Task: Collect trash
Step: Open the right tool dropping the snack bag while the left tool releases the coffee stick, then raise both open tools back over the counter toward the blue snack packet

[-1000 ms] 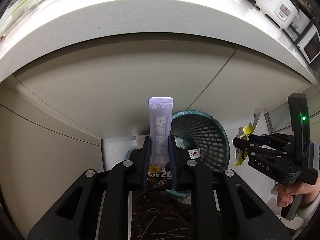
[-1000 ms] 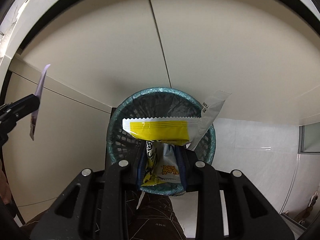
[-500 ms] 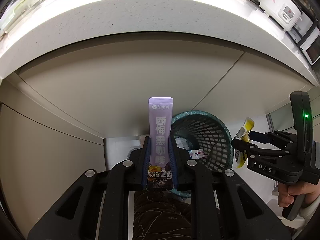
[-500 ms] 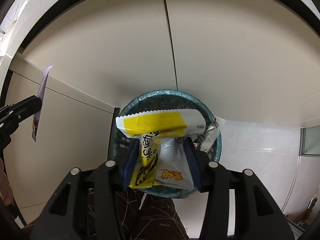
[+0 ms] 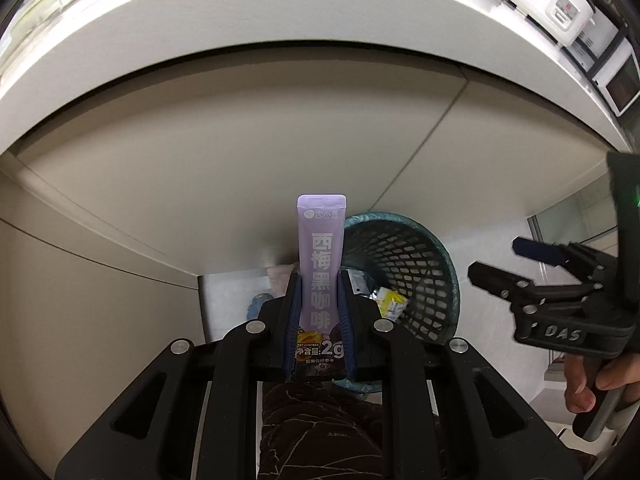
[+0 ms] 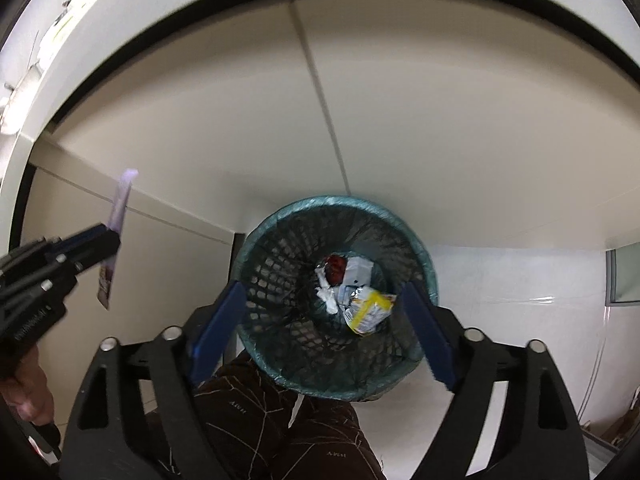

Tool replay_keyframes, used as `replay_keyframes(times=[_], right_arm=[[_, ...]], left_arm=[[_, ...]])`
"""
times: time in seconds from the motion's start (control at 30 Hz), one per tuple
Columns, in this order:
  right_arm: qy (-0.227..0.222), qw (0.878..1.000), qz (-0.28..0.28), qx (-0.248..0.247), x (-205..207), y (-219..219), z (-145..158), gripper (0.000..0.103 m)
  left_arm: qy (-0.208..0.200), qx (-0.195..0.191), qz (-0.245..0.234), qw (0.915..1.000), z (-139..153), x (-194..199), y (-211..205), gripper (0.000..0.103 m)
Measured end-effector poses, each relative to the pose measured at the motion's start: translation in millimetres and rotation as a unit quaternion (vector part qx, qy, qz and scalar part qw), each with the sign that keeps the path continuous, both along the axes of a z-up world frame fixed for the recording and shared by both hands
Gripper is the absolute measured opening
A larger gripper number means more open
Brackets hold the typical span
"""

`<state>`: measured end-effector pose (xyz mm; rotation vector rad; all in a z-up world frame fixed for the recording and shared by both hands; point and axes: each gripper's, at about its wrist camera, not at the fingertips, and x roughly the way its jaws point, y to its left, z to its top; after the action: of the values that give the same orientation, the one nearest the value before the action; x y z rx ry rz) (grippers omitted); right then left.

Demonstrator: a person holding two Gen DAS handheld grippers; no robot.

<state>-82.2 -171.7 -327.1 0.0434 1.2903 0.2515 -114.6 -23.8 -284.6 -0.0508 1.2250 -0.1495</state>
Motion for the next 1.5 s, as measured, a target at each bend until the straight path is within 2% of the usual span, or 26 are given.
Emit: replay_keyframes(times=[0.27, 0.57, 0.97, 1.2, 1.27, 1.37, 1.47, 1.5], right_arm=[[-0.028, 0.999, -0.044, -0.007, -6.7, -42.2, 26.2, 0.089], [-0.034, 0.995, -0.086, -0.027, -16.3, -87.5, 31.5, 0.095], [-0.031, 0.994, -0.098, -0.035, -25.2, -112.3, 28.5, 0.095], [-0.025, 0.994, -0.104, -0.033, -23.7, -112.7, 23.1, 0.095], [-0.026, 0.993, -0.106, -0.034, -22.8, -110.8, 22.2, 0.095], [-0.025, 0.993, -0.107, -0.031, -22.4, -108.9, 21.9, 0.095], [-0.025, 0.993, -0.109, -0.027, -22.3, -107.3, 21.8, 0.095], [-0.026, 0.993, -0.108, -0.027, -21.9, -106.4, 21.9, 0.095]], left_arm=[[0.006, -0.015, -0.026, 0.9995, -8.5, 6.6, -27.0, 0.017], [0.015, -0.025, -0.062, 0.9977, -16.8, 7.2, -62.6, 0.017], [0.034, -0.031, -0.081, 0.9956, -43.6, 6.1, -96.6, 0.018], [0.039, -0.032, -0.087, 0.9949, -45.2, 4.5, -100.3, 0.023], [0.037, -0.029, -0.088, 0.9951, -44.2, 2.6, -100.6, 0.032], [0.036, -0.03, -0.086, 0.9952, -41.7, 1.1, -99.5, 0.037], [0.031, -0.025, -0.079, 0.9961, -39.3, 0.6, -96.6, 0.061], [0.028, -0.024, -0.076, 0.9964, -37.9, 0.7, -95.4, 0.064]])
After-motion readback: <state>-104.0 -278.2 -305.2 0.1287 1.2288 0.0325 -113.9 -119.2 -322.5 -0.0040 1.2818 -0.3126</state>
